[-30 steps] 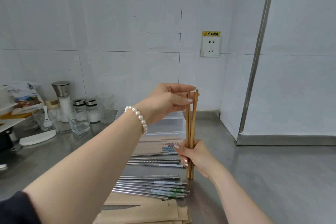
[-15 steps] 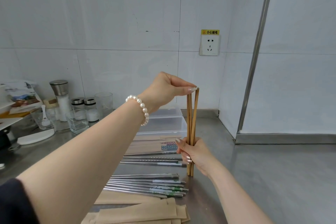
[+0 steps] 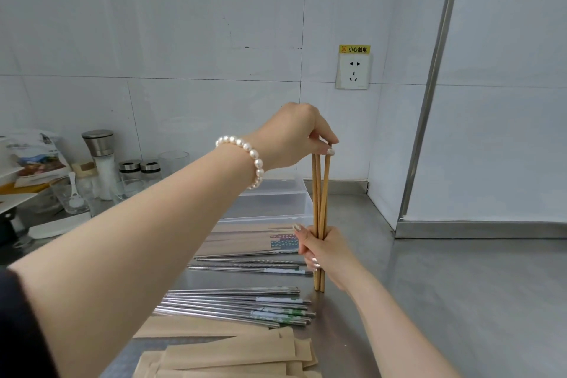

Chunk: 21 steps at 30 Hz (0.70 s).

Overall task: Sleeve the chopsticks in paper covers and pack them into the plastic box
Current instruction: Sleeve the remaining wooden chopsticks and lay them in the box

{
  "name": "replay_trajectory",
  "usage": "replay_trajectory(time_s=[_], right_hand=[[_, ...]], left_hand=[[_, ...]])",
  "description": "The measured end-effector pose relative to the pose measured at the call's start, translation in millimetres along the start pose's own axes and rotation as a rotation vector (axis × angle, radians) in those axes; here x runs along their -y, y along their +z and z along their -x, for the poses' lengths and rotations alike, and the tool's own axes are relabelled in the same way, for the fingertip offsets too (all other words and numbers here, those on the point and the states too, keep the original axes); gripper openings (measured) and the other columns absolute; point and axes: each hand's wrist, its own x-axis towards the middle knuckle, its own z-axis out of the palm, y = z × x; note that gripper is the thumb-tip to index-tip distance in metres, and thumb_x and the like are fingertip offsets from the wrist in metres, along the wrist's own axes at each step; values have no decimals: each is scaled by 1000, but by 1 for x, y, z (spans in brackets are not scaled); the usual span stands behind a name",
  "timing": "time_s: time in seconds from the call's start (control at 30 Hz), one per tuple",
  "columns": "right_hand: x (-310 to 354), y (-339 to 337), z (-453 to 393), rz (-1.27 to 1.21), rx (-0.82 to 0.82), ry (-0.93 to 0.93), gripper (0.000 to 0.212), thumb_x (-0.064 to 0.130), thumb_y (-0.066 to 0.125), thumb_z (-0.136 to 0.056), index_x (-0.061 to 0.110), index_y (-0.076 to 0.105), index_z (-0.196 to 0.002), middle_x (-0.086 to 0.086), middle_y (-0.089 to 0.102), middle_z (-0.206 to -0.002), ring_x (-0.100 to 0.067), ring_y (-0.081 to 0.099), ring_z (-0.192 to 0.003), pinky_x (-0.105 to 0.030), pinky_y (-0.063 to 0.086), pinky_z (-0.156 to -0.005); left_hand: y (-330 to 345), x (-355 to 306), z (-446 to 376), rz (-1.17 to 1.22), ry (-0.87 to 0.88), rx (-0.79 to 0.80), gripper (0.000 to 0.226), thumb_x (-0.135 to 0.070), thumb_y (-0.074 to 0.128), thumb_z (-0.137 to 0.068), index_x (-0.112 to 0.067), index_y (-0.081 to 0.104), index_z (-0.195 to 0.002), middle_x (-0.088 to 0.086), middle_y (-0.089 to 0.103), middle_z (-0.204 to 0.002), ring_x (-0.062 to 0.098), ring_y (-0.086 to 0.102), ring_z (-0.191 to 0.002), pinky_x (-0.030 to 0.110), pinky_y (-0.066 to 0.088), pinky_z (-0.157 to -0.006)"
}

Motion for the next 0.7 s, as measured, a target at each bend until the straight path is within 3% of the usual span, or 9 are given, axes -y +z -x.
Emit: replay_trajectory(time_s=[0.2,0.33,0.43,0.53,0.7], right_hand=[[0,-2,1,1,11,7,43,50,62,-65,10,52,-57,3,40,-39,-9,33,-34,-19,31,-41],[-1,-9,-1,-256,87,-50,51,58,69,-55,10,54,-60,3,40,-43,-7,31,-36,-17,27,-39],[1,-10,-1,-310,145,-68,50,61,56,-66,11,62,-64,1,43,-45,-9,31,-37,-20,25,-40],[3,-8,0,-311,146,-59,45,48,46,-81,8,65,-72,-2,44,-48,-10,32,-38,-22,26,-43],[6,-7,1,-368,164,-39,35,33,46,-83,1,59,-80,-3,49,-53,-11,36,-42,-19,32,-41]], left_hand=[[-5,5,1,100,-33,-8,15,-16,73,-74,-10,74,-87,-15,57,-67,1,55,-65,3,40,-58],[-17,19,6,229,-124,-81,11,-17,75,-71,-14,74,-82,-11,64,-68,-6,57,-61,4,40,-58],[-23,31,13,312,-182,-135,10,-17,76,-69,-18,73,-78,-9,65,-68,-4,57,-60,8,42,-59],[-24,39,21,352,-200,-162,10,-15,76,-68,-20,72,-76,-8,64,-66,-5,54,-56,7,39,-54],[-28,47,31,401,-223,-184,10,-14,76,-69,-22,71,-71,-8,64,-64,0,53,-57,9,39,-53]])
